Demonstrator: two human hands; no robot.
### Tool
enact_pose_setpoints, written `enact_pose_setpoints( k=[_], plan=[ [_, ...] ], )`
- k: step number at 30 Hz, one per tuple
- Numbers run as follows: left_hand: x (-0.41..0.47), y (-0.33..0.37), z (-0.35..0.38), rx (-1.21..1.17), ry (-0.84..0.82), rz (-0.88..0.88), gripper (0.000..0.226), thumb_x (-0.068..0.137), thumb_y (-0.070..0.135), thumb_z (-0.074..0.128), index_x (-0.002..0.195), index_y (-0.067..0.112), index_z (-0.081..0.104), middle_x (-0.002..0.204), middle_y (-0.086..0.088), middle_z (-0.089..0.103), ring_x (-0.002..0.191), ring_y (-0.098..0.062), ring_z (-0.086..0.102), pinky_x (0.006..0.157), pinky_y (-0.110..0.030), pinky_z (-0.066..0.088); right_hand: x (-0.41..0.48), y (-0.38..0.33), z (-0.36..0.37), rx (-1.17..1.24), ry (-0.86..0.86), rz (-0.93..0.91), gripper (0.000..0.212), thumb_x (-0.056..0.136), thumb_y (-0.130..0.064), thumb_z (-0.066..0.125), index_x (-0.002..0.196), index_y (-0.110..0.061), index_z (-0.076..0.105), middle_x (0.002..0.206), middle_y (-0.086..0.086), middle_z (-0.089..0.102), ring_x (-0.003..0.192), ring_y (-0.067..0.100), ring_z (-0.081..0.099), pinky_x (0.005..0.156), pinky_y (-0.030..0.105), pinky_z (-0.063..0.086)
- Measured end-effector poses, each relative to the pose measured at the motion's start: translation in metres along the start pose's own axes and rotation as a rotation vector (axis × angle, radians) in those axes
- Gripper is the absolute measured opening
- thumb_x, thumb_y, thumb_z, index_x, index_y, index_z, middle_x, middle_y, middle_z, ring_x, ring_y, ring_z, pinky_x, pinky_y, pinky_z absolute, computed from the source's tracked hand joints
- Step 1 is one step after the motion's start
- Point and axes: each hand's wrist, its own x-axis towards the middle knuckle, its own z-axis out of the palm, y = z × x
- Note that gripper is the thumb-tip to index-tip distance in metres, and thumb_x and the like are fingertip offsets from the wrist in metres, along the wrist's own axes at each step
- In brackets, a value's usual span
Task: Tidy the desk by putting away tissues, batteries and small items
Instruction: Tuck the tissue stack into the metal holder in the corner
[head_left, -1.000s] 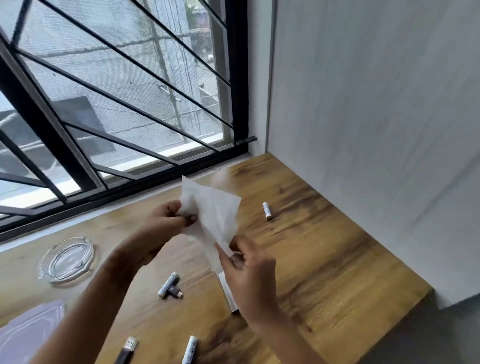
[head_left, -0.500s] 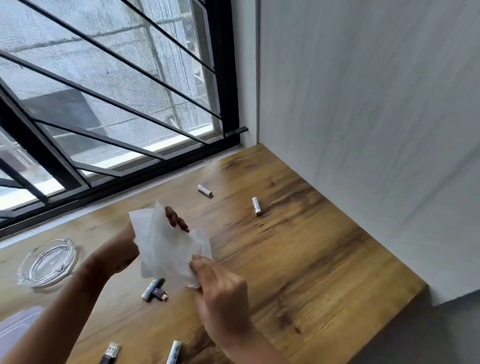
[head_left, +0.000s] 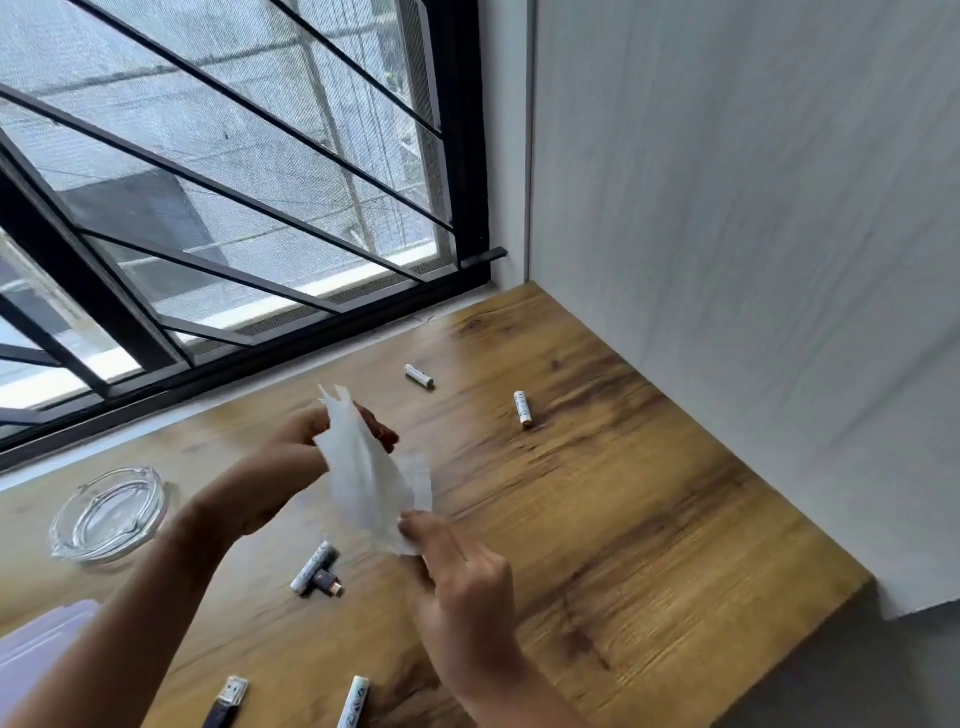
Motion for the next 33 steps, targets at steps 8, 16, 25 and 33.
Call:
enact_pose_setpoints(
  k=[8, 16, 25, 33],
  plan=[
    [0.004, -0.004, 0.008, 0.104, -0.041, 0.038, 0.016, 0.075, 0.011, 0.075, 0.087, 0.005, 0.066, 0.078, 0.008, 0.07, 0.08, -0.004, 0.065, 0.07, -0.011, 0.048, -0.013, 0.011, -0.001, -0.116, -0.092, 0.122, 0.018, 0.065, -0.017, 0.067, 0.08, -0.021, 0.058, 0.064, -0.005, 0.061, 0.053, 0.011, 0.056, 0.046, 0.021, 0.042],
    [0.006, -0.016, 0.008, 0.281, -0.017, 0.053, 0.018, 0.084, 0.0, 0.062, 0.081, 0.016, 0.069, 0.082, 0.005, 0.073, 0.08, 0.0, 0.064, 0.072, -0.009, 0.047, -0.012, 0.005, -0.005, -0.176, -0.105, 0.148, 0.013, 0.077, -0.028, 0.064, 0.085, -0.019, 0.059, 0.077, -0.006, 0.063, 0.072, 0.011, 0.057, 0.058, 0.022, 0.051],
    [-0.001, -0.02, 0.011, 0.362, -0.027, 0.106, 0.031, 0.084, -0.004, 0.058, 0.085, 0.024, 0.071, 0.107, 0.02, 0.067, 0.105, 0.005, 0.058, 0.086, -0.004, 0.042, -0.017, 0.003, -0.008, -0.198, -0.284, 0.097, 0.01, 0.078, -0.019, 0.061, 0.088, -0.019, 0.063, 0.078, -0.006, 0.064, 0.071, 0.009, 0.058, 0.058, 0.019, 0.052],
    [-0.005, -0.029, 0.012, 0.453, 0.01, 0.091, 0.038, 0.083, 0.006, 0.063, 0.095, 0.042, 0.065, 0.109, 0.022, 0.065, 0.109, 0.006, 0.054, 0.099, -0.024, 0.04, -0.016, 0.001, -0.012, -0.197, -0.299, 0.132, 0.021, 0.087, -0.03, 0.047, 0.085, -0.018, 0.065, 0.075, -0.006, 0.065, 0.068, 0.007, 0.059, 0.057, 0.02, 0.052]
  ],
)
